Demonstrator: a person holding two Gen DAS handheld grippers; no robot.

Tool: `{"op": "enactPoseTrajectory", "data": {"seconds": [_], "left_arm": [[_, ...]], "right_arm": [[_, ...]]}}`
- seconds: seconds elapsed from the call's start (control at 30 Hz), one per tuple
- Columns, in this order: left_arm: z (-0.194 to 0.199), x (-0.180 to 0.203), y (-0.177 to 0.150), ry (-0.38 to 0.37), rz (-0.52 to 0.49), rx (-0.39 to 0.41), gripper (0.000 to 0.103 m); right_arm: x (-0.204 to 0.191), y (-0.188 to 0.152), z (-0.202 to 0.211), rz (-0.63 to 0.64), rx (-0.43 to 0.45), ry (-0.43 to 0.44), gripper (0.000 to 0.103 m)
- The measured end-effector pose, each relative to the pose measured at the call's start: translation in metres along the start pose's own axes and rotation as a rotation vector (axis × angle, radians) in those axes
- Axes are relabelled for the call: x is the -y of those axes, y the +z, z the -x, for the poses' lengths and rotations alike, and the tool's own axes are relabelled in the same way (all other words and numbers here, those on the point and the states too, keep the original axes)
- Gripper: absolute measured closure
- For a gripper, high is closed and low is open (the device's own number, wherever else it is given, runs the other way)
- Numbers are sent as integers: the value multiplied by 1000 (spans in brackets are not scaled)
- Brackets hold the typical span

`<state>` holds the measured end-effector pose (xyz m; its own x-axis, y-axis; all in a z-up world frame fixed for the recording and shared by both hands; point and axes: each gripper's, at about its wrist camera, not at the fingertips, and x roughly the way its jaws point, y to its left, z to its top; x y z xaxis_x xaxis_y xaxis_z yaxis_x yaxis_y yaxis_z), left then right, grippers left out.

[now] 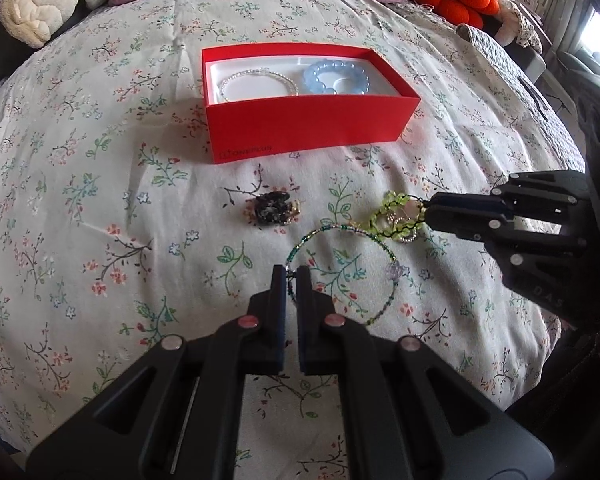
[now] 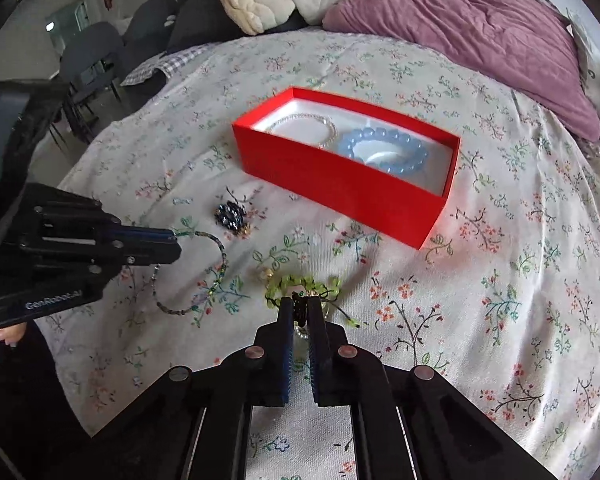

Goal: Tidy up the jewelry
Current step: 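Carry the bead strand with the left gripper while the right carries the green bracelet into the box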

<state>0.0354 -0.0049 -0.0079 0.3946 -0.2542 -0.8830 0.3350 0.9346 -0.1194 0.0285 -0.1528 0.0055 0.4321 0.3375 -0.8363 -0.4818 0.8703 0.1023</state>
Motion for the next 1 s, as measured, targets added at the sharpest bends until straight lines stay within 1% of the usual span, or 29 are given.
{"op": "enactPoseTrajectory", "data": {"seconds": [0.33,0.53,0.77,1.0], "left_arm": [[18,-7,11,-9,23,50,98],[27,-15,21,4,45,75,98],[26,-25,44,25,95,100,98],[17,-24,71,44,150,126,98]], "right_arm": [[5,19,32,-43,89,22,97],[8,31,42,-66,130,16,97],[14,55,48,-99,184,7,97],[22,79,43,-146,218,-3,97]]}}
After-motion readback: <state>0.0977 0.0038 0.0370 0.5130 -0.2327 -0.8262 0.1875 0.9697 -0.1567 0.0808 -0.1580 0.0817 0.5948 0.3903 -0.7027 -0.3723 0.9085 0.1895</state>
